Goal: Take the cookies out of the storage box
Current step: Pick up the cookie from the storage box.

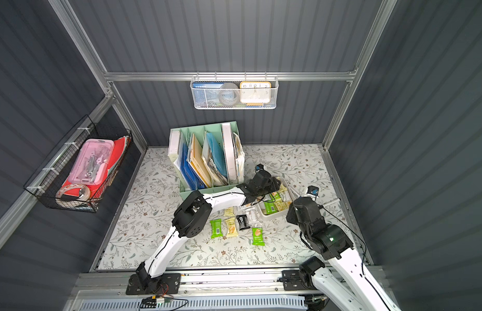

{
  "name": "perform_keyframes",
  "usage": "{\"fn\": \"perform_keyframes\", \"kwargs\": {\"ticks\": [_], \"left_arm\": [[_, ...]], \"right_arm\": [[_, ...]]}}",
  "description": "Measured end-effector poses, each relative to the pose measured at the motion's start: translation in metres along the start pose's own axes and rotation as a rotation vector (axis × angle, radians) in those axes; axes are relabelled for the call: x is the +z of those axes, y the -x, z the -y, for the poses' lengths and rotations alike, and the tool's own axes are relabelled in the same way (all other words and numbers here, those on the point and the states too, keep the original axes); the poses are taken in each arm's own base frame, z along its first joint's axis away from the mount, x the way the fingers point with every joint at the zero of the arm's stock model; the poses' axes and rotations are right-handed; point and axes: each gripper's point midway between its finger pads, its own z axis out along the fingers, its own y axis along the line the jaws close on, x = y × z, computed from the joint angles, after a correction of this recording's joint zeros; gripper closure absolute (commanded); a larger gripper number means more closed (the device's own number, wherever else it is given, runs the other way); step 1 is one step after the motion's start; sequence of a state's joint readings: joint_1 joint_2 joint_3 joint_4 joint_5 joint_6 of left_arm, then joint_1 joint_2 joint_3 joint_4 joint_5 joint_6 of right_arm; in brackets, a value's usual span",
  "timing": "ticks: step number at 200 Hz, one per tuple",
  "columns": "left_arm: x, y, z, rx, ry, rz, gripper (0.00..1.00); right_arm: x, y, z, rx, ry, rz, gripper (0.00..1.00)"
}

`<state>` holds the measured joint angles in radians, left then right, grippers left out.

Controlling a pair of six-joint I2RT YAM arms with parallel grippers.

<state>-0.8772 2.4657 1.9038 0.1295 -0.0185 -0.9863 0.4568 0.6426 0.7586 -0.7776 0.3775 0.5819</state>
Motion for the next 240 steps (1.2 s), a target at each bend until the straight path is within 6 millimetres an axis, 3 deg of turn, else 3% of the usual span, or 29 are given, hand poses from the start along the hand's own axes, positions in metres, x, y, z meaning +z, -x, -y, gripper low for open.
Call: {"fn": "perform_keyframes", "kwargs": {"ticks": [42,86,150,240], "left_arm": [[0.009,0.002,0.008,-0.018,-0.032,0.001,0.46],[0.015,0.0,0.006,-0.041,-0.046,-0.001,0.63],[0.015,0.002,0.006,-0.054,-0.059,0.007,0.75],[0.004,0.004,0.002,-0.042,-0.046,0.026,0.8]], "right_arm": [[0.0,-0.001,-0.001,0.001,0.008,-0.006,0.46],[0.0,-0.002,-0.002,0.0,0.012,-0.009,0.46],[0.0,-0.002,-0.002,0.0,0.014,-0.011,0.46],[0.0,-0.003,-0.002,-0.001,0.012,-0.015,0.46]]}}
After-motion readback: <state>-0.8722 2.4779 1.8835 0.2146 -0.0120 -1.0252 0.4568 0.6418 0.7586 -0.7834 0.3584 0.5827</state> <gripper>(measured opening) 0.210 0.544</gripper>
